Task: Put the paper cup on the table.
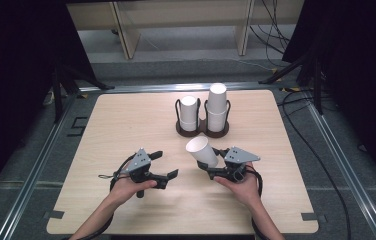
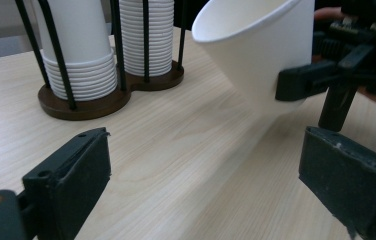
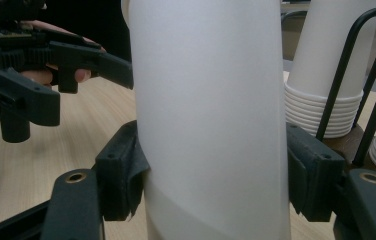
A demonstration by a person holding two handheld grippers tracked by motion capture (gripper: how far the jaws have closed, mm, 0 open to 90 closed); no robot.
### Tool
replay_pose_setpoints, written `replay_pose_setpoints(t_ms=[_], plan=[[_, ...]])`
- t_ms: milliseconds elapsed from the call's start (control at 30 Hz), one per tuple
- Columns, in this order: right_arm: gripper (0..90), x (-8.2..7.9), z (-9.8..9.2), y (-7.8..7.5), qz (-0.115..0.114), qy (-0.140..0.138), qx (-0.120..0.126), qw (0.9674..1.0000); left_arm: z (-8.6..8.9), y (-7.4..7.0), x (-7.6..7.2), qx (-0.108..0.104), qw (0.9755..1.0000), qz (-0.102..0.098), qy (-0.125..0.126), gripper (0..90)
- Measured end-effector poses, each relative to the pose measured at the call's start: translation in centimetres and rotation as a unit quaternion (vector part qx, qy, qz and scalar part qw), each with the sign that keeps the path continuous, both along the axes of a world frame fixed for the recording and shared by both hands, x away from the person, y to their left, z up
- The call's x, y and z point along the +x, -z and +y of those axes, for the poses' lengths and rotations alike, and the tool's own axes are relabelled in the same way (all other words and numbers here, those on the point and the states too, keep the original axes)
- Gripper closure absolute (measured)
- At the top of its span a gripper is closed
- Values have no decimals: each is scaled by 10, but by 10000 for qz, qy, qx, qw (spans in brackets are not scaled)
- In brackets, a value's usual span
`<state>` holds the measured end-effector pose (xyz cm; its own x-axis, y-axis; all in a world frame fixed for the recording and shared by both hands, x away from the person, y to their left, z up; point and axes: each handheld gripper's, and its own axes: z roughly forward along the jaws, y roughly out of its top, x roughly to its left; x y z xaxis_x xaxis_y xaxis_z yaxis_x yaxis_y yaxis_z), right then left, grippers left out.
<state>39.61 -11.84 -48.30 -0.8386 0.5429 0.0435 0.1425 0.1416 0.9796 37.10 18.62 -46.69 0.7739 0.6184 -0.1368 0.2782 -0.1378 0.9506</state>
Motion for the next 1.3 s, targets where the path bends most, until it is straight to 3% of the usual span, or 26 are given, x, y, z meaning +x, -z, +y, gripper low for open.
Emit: replay_pose_setpoints(t_ms=[33, 67, 133, 167, 233, 267, 300, 333, 367, 400, 467, 567, 633, 767, 800, 833, 1000, 1067, 1133, 1200, 1233, 1267, 1300], plan=[[341, -1, 1, 0, 96, -82, 13, 9999, -3, -1, 1, -95, 9999, -2, 50, 57], [341, -1, 2, -1, -33, -13, 5, 10000, -4, -3, 1, -108, 9999, 11, 48, 54], [341, -4, 5, -1, 169, -63, 60, 9998, -9, -5, 2, -274, 9995, 44, 130, 53], [341, -3, 5, -1, 38, -19, 24, 10000, -10, -7, 2, -271, 9995, 85, 108, 50], [340, -4, 6, -1, 121, -49, 31, 9999, -12, -9, 4, -222, 9996, 148, 130, 49], [341, -3, 6, -1, -37, -51, 72, 10000, -15, -9, 6, -330, 9992, 105, 179, 49], [340, -4, 5, -2, -10, 3, 47, 10000, -15, -10, 6, -242, 9996, 92, 105, 49], [340, -2, 5, -2, -87, -13, 35, 10000, -18, -10, 8, -310, 9994, 40, 131, 51], [340, -2, 5, -2, -103, 10, 23, 9999, -19, -11, 12, -222, 9995, -110, 183, 50], [341, -3, 6, -1, 29, -9, 77, 10000, -21, -11, 13, -222, 9996, -87, 119, 49], [341, -4, 6, -1, 113, -15, -6, 9999, -26, -12, 13, -274, 9993, 112, 237, 46], [340, -5, 7, 0, 211, -8, 5, 9998, -32, -13, 17, -216, 9993, 174, 238, 44], [341, -2, 7, 0, -66, -24, -24, 10000, -35, -13, 20, -208, 9991, 203, 309, 43], [341, -6, 8, 0, 200, -37, -65, 9998, -41, -16, 21, -298, 9986, 265, 345, 31], [341, -5, 9, 1, 181, -99, 16, 9998, -43, -17, 22, -348, 9984, 292, 346, 31], [340, -3, 8, 1, -13, -43, -29, 10000, -43, -17, 23, -350, 9983, 290, 372, 30], [340, -4, 10, 1, 36, -114, 21, 9999, -48, -20, 28, -418, 9979, 352, 361, 26], [341, -3, 10, 1, -142, -68, -51, 9999, -48, -20, 30, -443, 9976, 407, 357, 27], [341, -4, 10, 1, -111, -63, -20, 9999, -49, -20, 30, -422, 9975, 454, 341, 27], [341, -6, 11, 1, 138, -173, -8, 9998, -50, -19, 32, -449, 9972, 452, 382, 27], [341, -6, 11, 1, 138, -173, -8, 9998, -51, -19, 32, -421, 9972, 477, 386, 27], [341, -6, 11, 1, 0, -26, -89, 10000, -51, -19, 33, -403, 9972, 493, 397, 27], [341, -5, 12, 2, -36, -96, -34, 9999, -53, -18, 34, -498, 9967, 486, 428, 27]])
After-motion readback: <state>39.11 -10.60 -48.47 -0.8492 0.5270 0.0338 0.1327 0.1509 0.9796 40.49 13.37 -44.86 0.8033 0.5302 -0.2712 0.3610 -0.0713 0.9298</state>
